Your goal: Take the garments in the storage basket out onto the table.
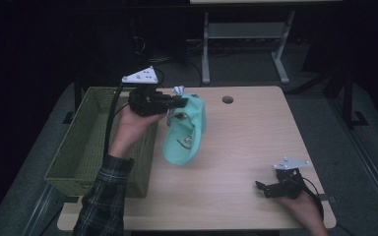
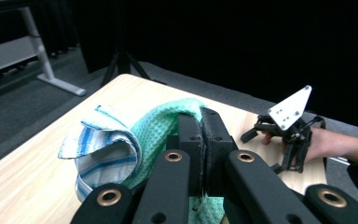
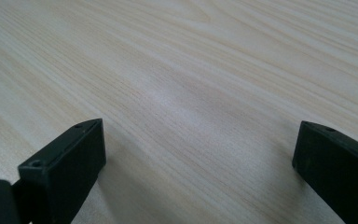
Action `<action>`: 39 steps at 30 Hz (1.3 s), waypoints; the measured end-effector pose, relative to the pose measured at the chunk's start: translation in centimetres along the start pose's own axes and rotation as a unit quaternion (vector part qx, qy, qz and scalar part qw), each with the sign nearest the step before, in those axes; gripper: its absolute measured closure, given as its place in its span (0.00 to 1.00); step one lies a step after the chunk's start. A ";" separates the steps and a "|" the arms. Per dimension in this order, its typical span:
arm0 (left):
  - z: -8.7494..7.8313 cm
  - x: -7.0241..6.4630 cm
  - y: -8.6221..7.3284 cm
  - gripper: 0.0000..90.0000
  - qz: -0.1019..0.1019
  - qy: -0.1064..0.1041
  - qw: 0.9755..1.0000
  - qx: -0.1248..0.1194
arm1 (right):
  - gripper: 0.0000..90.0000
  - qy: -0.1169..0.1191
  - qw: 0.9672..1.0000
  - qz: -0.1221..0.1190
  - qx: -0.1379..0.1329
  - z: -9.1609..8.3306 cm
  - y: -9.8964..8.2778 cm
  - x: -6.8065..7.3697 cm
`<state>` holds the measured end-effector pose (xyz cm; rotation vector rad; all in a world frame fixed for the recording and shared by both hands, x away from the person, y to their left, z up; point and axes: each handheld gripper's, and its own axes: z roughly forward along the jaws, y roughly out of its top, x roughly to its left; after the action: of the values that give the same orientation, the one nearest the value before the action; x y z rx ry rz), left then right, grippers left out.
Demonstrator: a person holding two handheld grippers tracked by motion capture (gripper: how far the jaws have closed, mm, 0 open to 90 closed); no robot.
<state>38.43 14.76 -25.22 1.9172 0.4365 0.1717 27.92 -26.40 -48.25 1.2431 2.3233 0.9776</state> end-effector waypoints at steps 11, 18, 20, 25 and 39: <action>4.7 -1.6 -0.9 0.98 0.013 -0.015 0.999 0.030 | 0.02 0.000 1.000 0.001 0.000 0.0 0.0 0.0; 8.0 -2.5 -2.1 0.98 0.016 -0.021 0.998 0.058 | 0.02 0.000 1.000 0.000 0.000 0.0 0.0 0.0; 8.8 -2.6 -2.5 0.98 0.018 -0.022 0.997 0.067 | 0.02 0.000 1.000 0.000 0.000 0.0 0.0 0.0; 11.2 -3.1 -3.7 0.98 0.020 -0.025 0.995 0.091 | 0.02 0.000 1.000 -0.001 0.000 0.0 0.0 0.0; 16.4 -2.9 -10.3 0.98 -0.022 -0.023 0.990 0.138 | 0.02 0.000 1.000 -0.001 0.001 0.0 0.0 0.0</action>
<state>38.76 2.76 -40.68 2.1767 0.4906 0.0385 27.92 -26.42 -48.26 1.2401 2.3249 0.9750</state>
